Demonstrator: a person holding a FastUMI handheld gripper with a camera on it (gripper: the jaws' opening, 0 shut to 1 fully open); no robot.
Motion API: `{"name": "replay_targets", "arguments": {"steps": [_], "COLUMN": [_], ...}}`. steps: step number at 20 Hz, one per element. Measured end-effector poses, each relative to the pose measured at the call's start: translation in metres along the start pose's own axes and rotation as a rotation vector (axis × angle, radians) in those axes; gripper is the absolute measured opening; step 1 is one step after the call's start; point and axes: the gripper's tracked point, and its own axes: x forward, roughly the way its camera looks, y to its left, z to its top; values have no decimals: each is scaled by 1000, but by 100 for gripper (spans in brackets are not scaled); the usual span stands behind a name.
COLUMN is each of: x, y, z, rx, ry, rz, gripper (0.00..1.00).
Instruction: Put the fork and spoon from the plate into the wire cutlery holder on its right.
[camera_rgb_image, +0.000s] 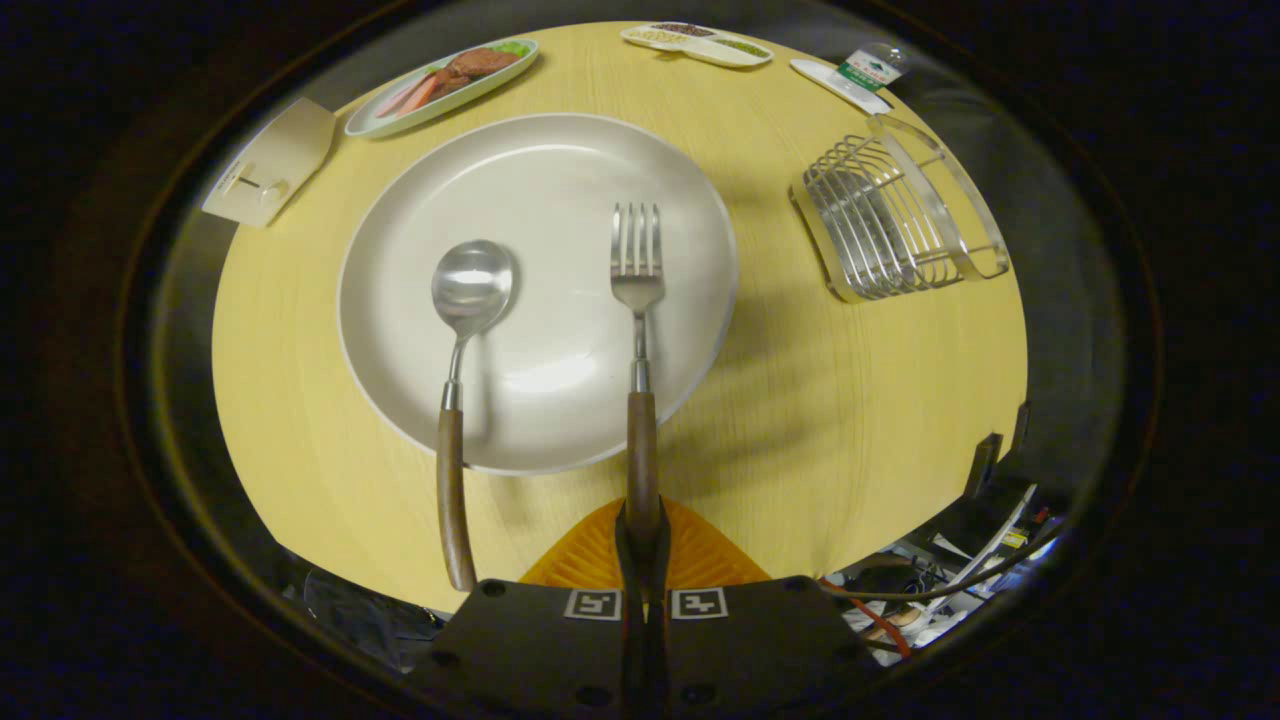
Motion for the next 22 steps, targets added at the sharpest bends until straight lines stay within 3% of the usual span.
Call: {"name": "replay_targets", "arguments": {"steps": [9,22], "x": [-42,-121], "y": [2,-52], "z": [-8,4], "rx": [91,270], "ry": [29,96], "rz": [34,21], "gripper": [4,4]}}
